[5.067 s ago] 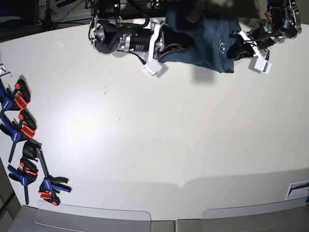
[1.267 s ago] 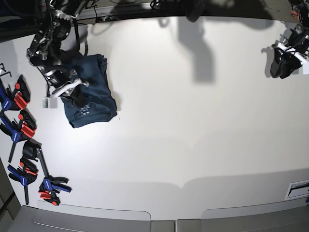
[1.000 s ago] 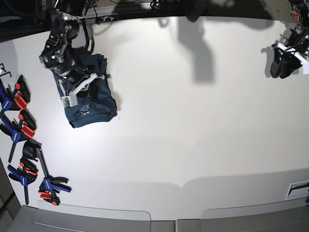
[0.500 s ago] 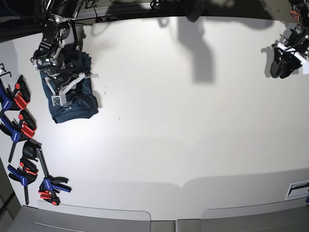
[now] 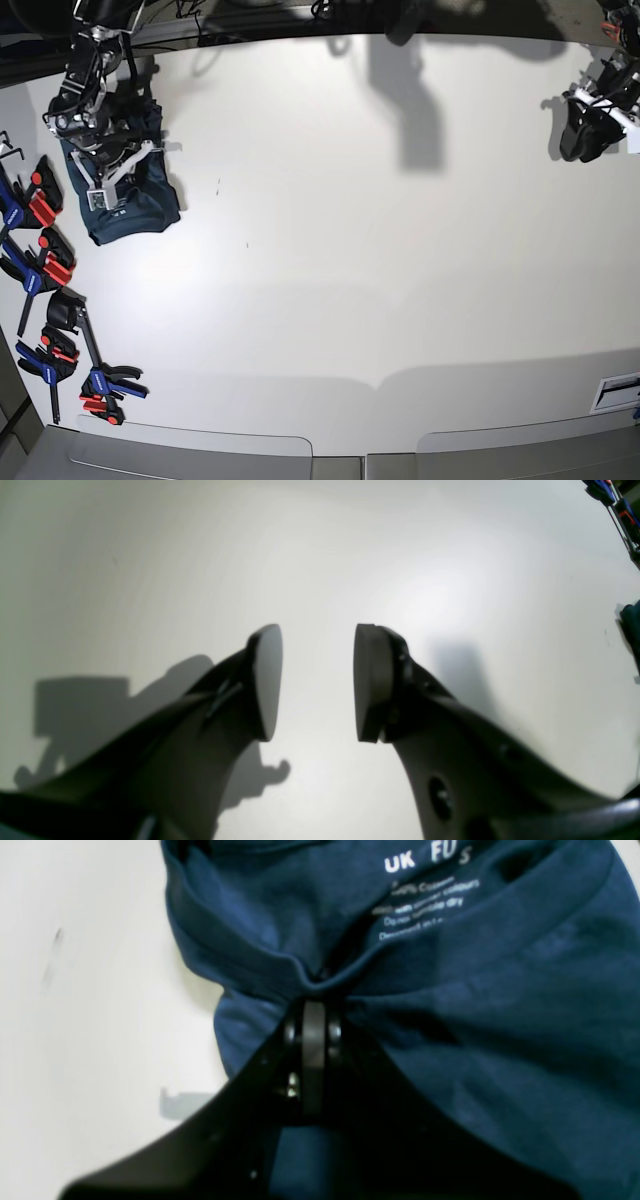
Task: Fold the T-shirt properly
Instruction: 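Lower the bundle onto the table beside the clamps with the right gripper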
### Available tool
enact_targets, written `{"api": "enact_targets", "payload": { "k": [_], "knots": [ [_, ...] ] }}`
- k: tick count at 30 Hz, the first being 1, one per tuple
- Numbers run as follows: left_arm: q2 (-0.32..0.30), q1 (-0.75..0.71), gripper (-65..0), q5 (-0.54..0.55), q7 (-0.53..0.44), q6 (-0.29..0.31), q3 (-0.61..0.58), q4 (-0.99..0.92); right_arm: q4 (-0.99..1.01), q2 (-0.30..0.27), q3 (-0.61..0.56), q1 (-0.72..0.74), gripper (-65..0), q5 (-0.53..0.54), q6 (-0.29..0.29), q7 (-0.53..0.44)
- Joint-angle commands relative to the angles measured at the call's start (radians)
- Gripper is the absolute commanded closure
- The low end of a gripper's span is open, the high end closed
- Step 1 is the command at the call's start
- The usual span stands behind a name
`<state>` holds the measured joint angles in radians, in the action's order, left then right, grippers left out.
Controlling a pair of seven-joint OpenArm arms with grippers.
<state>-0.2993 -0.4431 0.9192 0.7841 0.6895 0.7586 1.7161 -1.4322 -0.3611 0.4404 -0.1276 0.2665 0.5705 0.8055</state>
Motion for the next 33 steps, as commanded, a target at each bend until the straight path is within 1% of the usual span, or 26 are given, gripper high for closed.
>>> {"api": "enact_targets", "payload": {
  "k": [1,5,9,16,17,20,23,25,27,30,33],
  "knots": [
    [-0.017,-0.003,-21.5,0.025,-0.03,0.009,0.006,0.018,-0.015,-0.02,0.005,0.018,0.0,0.028,-0.002,-0.014],
    [-0.017,-0.003,-21.5,0.029,-0.03,0.009,0.006,0.018,-0.05,-0.021,0.005,0.04,0.0,0.061,0.002,-0.011],
    [-0.017,-0.003,-21.5,0.028,-0.029,0.009,0.006,0.018,-0.134,-0.021,0.005,0.042,0.0,0.114,0.006,0.006],
    [-0.017,-0.003,-21.5,0.029,-0.022,0.009,0.006,0.018,-0.303,-0.021,0.005,0.042,0.0,0.252,0.007,0.15],
    [-0.017,-0.004,-21.5,0.029,-0.019,0.009,0.006,0.018,-0.322,-0.021,0.005,0.042,0.0,0.268,0.014,0.165],
    [-0.017,-0.009,-21.2,0.032,-0.008,0.009,0.006,0.018,-0.355,-0.021,0.005,0.041,0.0,0.318,0.066,0.195],
    [-0.017,-0.012,-15.3,0.035,0.006,0.009,0.006,0.018,-0.359,-0.018,0.005,0.038,0.0,0.384,0.1,0.226],
    [-0.017,-0.019,-12.7,0.036,0.011,0.009,0.006,0.018,-0.359,-0.018,0.005,0.023,0.0,0.416,0.111,0.232],
    [-0.017,-0.026,-11.0,0.035,0.016,0.009,0.006,0.018,-0.359,-0.018,0.005,-0.002,0.0,0.427,0.117,0.232],
    [-0.017,-0.04,-10.9,0.035,0.044,0.009,0.006,0.018,-0.359,-0.018,0.005,-0.037,0.0,0.426,0.128,0.242],
    [-0.017,-0.061,-10.9,0.038,0.09,0.009,0.006,0.018,-0.359,-0.019,0.005,-0.05,0.0,0.426,0.128,0.292]
  ]
}}
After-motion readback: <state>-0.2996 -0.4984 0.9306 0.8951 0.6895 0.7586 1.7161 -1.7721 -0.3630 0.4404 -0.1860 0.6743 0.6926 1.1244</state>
